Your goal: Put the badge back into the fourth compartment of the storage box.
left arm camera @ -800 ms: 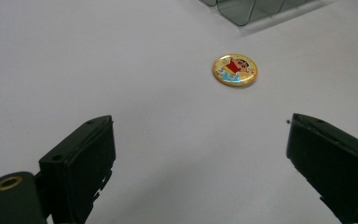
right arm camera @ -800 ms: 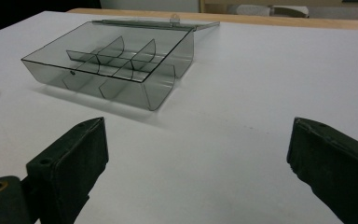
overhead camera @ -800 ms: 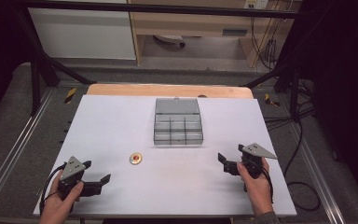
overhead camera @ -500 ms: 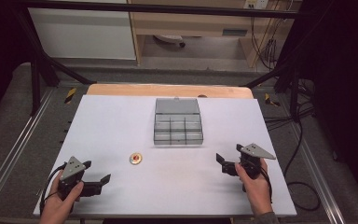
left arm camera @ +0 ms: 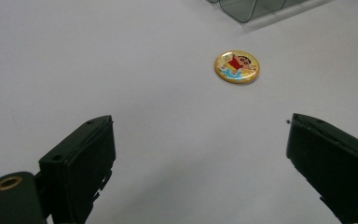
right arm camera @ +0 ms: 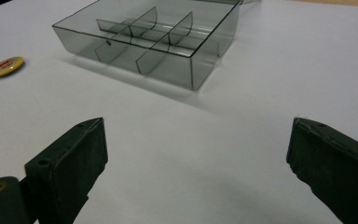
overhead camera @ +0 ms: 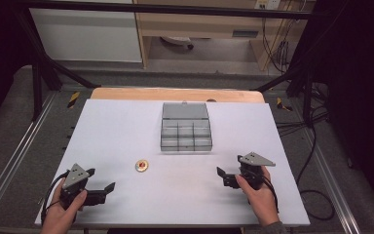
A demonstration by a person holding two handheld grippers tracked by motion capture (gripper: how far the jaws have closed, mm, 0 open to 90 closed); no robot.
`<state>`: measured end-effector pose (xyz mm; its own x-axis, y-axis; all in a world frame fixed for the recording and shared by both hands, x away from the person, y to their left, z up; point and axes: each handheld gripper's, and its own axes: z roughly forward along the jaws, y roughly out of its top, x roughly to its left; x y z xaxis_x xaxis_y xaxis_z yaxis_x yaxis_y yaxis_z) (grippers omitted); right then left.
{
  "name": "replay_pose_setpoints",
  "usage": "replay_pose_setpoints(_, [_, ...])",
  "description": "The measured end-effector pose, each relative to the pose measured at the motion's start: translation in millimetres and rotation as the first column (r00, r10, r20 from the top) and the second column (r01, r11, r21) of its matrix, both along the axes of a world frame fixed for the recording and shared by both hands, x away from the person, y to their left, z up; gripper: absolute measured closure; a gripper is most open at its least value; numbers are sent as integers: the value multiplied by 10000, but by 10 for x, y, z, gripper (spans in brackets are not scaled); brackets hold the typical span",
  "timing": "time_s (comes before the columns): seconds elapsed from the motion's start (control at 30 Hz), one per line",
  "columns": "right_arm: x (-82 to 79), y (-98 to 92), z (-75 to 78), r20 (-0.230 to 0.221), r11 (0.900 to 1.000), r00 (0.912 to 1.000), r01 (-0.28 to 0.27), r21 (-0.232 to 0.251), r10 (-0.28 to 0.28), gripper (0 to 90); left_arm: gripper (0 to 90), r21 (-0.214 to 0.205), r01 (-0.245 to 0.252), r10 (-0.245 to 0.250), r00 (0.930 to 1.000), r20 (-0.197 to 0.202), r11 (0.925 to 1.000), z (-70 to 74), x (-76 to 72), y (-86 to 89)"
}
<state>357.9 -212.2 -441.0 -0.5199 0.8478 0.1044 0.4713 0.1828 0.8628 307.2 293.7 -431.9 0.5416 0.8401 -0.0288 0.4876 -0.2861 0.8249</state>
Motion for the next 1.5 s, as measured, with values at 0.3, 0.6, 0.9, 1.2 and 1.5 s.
replay_pose_setpoints(0.3, [-49,285,-7,-668,9965,9953,-669,504,702,60,81,-4,116,-116,9999,-5,9999,-2,2,-19])
replay_pose_setpoints(0.6, [-1,672,6,-1101,9906,9847,-1318,373,1351,53,80,-62,187,-187,9998,15,9998,3,-1,-12])
replay_pose_setpoints(0.9, [76,1131,87,-982,9778,9730,-2092,62,2088,58,80,-41,137,-137,9999,-6,9999,0,-3,-5])
replay_pose_setpoints(1.2, [192,1499,128,-1025,9676,9626,-2526,-53,2507,57,80,-7,153,-153,9999,-65,9999,-6,-2,-1])
replay_pose_setpoints(1.5, [249,1774,123,-1245,9580,9519,-2853,-281,2798,55,80,27,166,-166,9998,-84,9999,-7,-1,2])
